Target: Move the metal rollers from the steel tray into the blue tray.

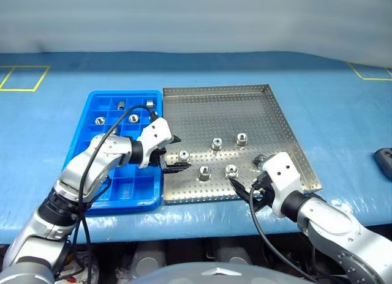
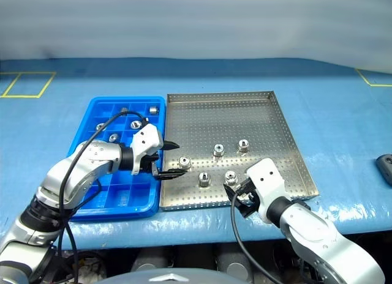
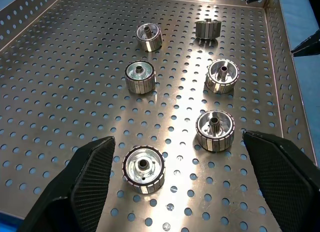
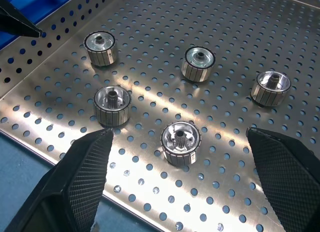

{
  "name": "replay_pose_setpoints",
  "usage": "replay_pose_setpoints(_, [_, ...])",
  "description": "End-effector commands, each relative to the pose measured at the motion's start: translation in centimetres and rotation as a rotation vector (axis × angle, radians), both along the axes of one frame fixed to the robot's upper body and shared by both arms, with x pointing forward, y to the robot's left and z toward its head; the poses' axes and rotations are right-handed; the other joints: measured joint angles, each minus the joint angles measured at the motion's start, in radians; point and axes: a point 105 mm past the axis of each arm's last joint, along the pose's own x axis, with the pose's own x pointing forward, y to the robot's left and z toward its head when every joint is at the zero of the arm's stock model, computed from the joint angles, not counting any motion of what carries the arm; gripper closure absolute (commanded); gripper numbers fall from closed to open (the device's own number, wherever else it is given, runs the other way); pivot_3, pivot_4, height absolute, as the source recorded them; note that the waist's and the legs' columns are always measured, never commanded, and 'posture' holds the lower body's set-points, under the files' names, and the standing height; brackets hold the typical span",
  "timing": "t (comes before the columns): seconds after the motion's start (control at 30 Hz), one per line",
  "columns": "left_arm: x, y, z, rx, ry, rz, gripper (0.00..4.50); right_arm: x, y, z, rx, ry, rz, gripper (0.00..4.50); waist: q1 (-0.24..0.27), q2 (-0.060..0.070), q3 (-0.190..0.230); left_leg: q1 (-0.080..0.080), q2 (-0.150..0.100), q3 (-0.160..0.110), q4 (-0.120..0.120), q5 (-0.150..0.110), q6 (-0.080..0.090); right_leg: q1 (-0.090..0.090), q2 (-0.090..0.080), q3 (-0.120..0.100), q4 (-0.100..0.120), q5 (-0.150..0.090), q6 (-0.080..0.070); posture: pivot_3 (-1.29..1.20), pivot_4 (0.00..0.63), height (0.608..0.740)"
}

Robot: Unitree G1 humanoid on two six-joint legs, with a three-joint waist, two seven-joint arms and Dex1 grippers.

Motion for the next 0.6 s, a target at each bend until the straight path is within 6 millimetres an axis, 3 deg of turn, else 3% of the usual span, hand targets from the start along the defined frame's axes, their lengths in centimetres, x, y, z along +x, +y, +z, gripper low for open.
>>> replay_pose_setpoints(0.03, [0.09, 0.13, 0.5, 0.004, -0.028, -0.007, 0.05, -0.09, 0.3, 0.91, 0.006, -0.044, 0.01, 0.0, 0.0, 0.0, 0.0, 0.0, 0.0, 0.0, 0.0, 0.0, 0.0, 0.0, 0.0, 0.0, 0.0, 0.0, 0.0, 0.02, 0.15, 0.74])
replay_pose_setpoints(0.6, [0.34, 0.15, 0.42, 0.012, -0.032, -0.008, 0.05, 0.0, 0.33, 0.85, 0.009, -0.038, 0.01, 0.0, 0.0, 0.0, 0.0, 0.0, 0.0, 0.0, 0.0, 0.0, 0.0, 0.0, 0.0, 0.0, 0.0, 0.0, 0.0, 0.02, 0.15, 0.74])
